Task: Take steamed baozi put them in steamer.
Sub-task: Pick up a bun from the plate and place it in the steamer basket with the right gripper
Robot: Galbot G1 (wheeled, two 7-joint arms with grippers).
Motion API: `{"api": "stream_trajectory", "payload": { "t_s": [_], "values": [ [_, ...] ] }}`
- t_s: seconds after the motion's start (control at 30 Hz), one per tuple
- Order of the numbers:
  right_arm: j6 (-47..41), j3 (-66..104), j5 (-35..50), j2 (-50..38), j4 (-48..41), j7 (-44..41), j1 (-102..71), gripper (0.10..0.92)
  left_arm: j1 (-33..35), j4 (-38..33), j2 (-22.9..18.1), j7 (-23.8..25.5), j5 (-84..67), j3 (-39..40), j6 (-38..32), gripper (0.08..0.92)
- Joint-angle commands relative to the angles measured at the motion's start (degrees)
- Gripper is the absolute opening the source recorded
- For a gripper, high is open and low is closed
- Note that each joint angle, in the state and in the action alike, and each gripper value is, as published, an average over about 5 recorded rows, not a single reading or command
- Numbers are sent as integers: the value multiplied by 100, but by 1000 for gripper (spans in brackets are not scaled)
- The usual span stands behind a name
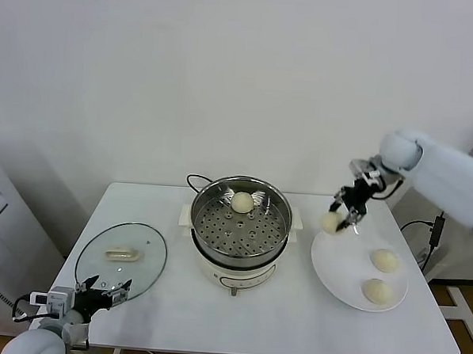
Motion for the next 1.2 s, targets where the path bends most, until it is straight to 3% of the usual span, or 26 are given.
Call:
{"api": "stream_trajectory", "payload": {
  "t_s": [0.03,0.37,0.7,1.2],
  "values": [
    [-638,-1108,1629,292,500,48,1496,507,7,0,14,-1,6,-7,-6,823],
    [-1376,-998,2405,1102,807,962,1267,509,14,7,-9,5,6,9,-24,823],
    [-1819,-580,2503,1718,682,1925,300,509,-32,6,3,3,9,55,-6,823],
    [-2195,-403,2512,2301,423,2731,-291,509,-48,33,28,14,-6,67,-25,823]
  ]
}}
